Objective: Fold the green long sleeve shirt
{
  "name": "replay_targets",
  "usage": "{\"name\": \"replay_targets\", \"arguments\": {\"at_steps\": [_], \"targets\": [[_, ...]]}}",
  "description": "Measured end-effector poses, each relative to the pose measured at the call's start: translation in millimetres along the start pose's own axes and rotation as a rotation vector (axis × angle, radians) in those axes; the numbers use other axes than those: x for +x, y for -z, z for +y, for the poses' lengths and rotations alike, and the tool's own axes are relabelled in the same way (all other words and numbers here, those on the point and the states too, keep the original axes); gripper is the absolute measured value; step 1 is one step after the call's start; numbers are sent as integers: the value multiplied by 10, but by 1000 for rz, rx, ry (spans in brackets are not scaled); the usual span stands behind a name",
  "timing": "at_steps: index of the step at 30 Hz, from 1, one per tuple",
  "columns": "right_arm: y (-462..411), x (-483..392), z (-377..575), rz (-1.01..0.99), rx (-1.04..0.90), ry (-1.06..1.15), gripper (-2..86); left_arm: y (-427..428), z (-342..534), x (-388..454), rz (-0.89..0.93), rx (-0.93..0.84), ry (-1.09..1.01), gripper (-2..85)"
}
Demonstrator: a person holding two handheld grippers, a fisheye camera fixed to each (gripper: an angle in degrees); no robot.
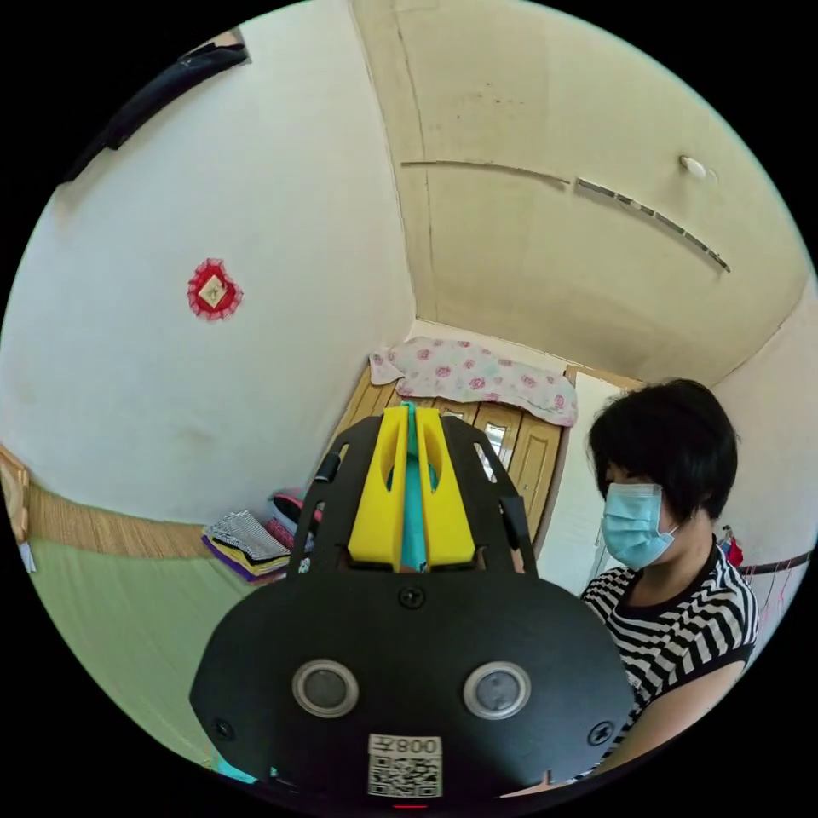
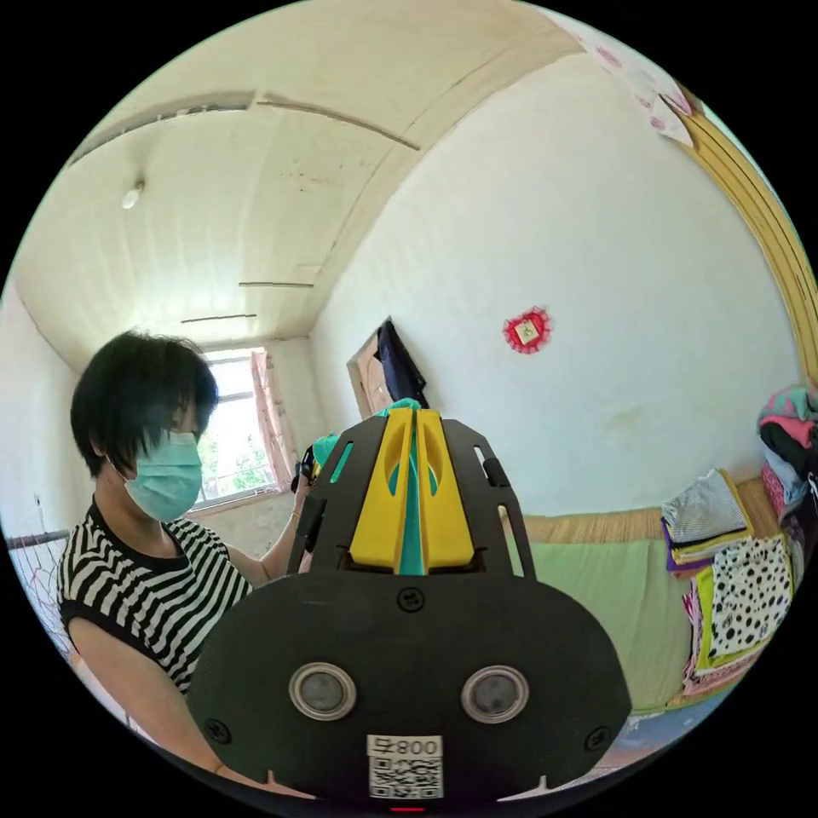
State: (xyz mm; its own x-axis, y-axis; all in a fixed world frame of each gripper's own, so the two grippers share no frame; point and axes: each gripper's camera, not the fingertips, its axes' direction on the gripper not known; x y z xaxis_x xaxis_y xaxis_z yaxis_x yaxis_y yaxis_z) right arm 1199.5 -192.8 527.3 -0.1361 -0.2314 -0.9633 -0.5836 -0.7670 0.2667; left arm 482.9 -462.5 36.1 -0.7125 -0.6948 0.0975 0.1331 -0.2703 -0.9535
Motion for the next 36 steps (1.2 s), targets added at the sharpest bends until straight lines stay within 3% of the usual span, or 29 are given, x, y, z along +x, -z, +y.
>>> {"name": "replay_targets", "arguments": {"at_steps": [9, 18, 28, 36], "targets": [[352, -938, -434, -25, 113, 226, 3, 1472, -57, 1061, -17, 55, -259, 16], [525, -1453, -542, -47, 158, 332, 3, 2423, 206, 1497, 5, 102, -383, 17], [321, -1646, -536, -36, 175, 391, 3, 2884, 589, 1458, -34, 125, -449, 17], [-310, -1320, -610, 7, 142, 382, 3, 2713, 888, 844, -118, 99, -447, 16]]}}
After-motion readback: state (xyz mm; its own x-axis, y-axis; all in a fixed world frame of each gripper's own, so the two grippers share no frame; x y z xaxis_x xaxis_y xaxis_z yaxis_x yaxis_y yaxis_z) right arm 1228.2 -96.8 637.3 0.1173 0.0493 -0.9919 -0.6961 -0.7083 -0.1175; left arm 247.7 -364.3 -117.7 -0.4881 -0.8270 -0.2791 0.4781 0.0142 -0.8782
